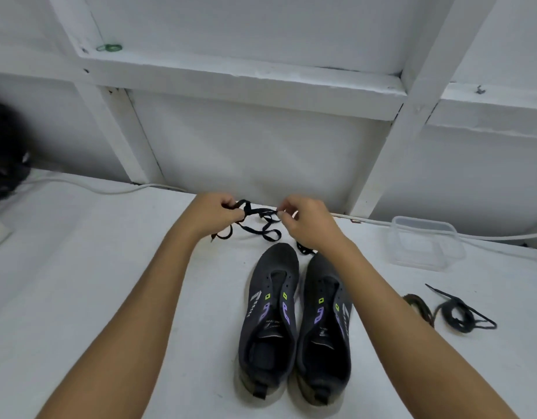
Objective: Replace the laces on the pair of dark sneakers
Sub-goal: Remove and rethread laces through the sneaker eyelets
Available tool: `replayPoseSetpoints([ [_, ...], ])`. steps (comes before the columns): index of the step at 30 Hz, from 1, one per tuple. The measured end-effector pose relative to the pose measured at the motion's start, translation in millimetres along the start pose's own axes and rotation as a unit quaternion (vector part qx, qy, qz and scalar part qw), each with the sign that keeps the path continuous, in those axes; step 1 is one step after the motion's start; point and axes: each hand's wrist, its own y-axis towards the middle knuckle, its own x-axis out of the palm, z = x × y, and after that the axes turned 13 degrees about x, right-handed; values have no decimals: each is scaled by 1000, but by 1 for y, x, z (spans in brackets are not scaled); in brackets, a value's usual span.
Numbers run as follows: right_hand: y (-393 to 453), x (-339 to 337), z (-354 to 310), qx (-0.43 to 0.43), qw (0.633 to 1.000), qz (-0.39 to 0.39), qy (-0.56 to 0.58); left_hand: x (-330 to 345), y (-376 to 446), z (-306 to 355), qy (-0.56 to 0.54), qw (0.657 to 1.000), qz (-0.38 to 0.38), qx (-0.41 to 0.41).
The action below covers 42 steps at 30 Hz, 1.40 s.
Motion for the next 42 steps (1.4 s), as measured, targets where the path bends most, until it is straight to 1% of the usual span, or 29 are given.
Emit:
replayPoseSetpoints([
  [3, -9, 22, -20, -3, 999, -44, -11, -21, -17, -11, 61, 997, -34, -29],
  [6, -18, 41, -29, -4, 994, -97, -59, -29, -33, -17, 70, 992, -93, -55],
  [7, -21, 45, -31, -1, 991, -114, -72, -29, -38, -19, 49, 991, -107, -66],
  [10, -29, 51, -35, 12, 988, -135, -71, -26, -51, -21, -103, 982, -107, -112],
  [13, -37, 48, -38, 24, 992, -124, -10, -24, -63, -20, -212, 966, -77, -126],
  [15, -43, 42, -40, 39, 988, -140, 47, -22, -68, -18, -306, 941, -44, -136],
  [17, -49, 35, -44, 59, 974, -184, 116, -19, -70, -13, -398, 905, -1, -148],
  [19, -54, 30, -48, 55, 967, -206, 137, -15, -69, -6, -433, 887, 31, -157],
  [21, -58, 28, -50, 35, 971, -203, 119, -12, -68, 1, -436, 884, 44, -164],
  [23, -60, 27, -52, 27, 979, -171, 111, -9, -66, 9, -438, 883, 49, -161],
  [24, -59, 26, -53, 28, 985, -133, 109, -8, -65, 11, -433, 887, 50, -154],
  [26, -58, 23, -52, 32, 993, -37, 106, -8, -66, 15, -396, 907, 46, -138],
  [27, -57, 21, -51, 30, 995, -6, 98, -9, -66, 17, -374, 918, 38, -128],
  [28, -56, 17, -50, 26, 996, 4, 83, -9, -67, 18, -358, 926, 28, -118],
  [29, -55, 13, -50, 20, 998, -7, 67, -10, -67, 20, -347, 931, 16, -107],
  [32, -54, 3, -54, -14, 996, -82, 43, -10, -69, 27, -313, 947, -20, -67],
  [34, -53, -1, -55, -22, 994, -100, 39, -11, -69, 29, -303, 951, -29, -46],
  [36, -53, -5, -53, -19, 995, -100, 19, -15, -71, 27, -286, 958, -35, -19],
  [37, -53, -9, -50, -6, 995, -98, 31, -19, -73, 25, -265, 963, -47, -4],
  [38, -53, -13, -47, 19, 992, -92, 82, -23, -76, 22, -238, 969, -65, 9],
  [39, -53, -20, -43, 52, 980, -92, 169, -28, -79, 18, -208, 975, -81, 18],
  [40, -53, -26, -36, 85, 953, -97, 273, -33, -82, 14, -182, 979, -89, 22],
  [41, -53, -33, -29, 104, 925, -95, 352, -39, -85, 11, -168, 982, -89, 21],
  [42, -54, -40, -21, 113, 913, -89, 382, -44, -87, 8, -167, 982, -85, 18],
])
